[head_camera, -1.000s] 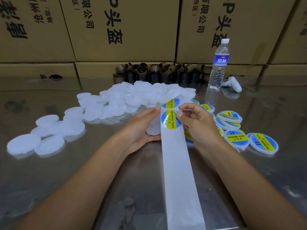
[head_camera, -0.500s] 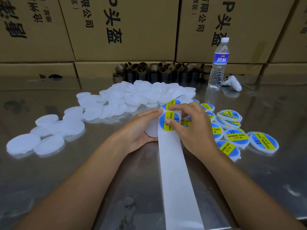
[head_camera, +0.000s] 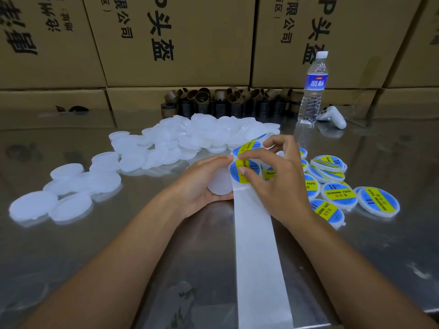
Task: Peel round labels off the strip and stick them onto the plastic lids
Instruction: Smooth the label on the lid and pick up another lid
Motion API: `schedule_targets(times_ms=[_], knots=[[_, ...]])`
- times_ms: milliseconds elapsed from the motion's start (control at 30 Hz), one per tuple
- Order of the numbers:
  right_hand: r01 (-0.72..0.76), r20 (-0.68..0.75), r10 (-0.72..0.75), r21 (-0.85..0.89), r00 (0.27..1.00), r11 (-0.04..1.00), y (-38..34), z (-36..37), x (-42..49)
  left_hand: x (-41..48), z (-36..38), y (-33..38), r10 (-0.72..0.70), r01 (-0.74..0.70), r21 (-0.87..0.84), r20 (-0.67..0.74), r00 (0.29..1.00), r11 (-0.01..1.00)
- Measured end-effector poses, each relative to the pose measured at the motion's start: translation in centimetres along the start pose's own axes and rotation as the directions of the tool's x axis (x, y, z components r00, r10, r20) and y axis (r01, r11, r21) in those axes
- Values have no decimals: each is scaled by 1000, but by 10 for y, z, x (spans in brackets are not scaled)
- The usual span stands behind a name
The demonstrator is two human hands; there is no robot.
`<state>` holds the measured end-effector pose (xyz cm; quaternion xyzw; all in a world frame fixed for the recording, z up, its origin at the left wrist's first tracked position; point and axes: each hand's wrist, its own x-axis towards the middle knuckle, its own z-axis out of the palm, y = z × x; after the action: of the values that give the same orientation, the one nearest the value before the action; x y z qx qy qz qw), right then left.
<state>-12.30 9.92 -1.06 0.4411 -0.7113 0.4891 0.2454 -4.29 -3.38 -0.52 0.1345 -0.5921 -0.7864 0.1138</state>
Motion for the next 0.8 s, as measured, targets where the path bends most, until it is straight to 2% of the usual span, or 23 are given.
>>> schedule_targets(times_ms=[200, 333, 467, 567, 667, 733, 800], knots=[[-55, 48, 52, 62, 998, 997, -5, 0, 0, 0, 0, 1, 9, -9, 11, -17, 1000, 1000], [-203, 153, 182, 139, 971, 969, -12, -3, 1, 0, 0, 1, 37, -35, 45, -41, 998, 998], [-380, 198, 335, 272, 921, 884, -17, -5, 5, 2, 1, 0, 64, -53, 82, -144, 987, 995], [-465, 149, 445, 405, 883, 788, -16, -6, 10, 2, 2, -1, 88, -74, 78, -202, 975, 994], [-480, 49, 548, 552, 835, 682, -13, -10, 16, 2, 0, -1, 85, -72, 66, -228, 970, 995], [-443, -19, 546, 563, 837, 698, -10, -12, 16, 2, 0, -1, 82, -69, 66, -233, 969, 995], [-347, -66, 443, 522, 894, 779, -13, -12, 12, 2, 1, -1, 84, -71, 64, -238, 968, 995]])
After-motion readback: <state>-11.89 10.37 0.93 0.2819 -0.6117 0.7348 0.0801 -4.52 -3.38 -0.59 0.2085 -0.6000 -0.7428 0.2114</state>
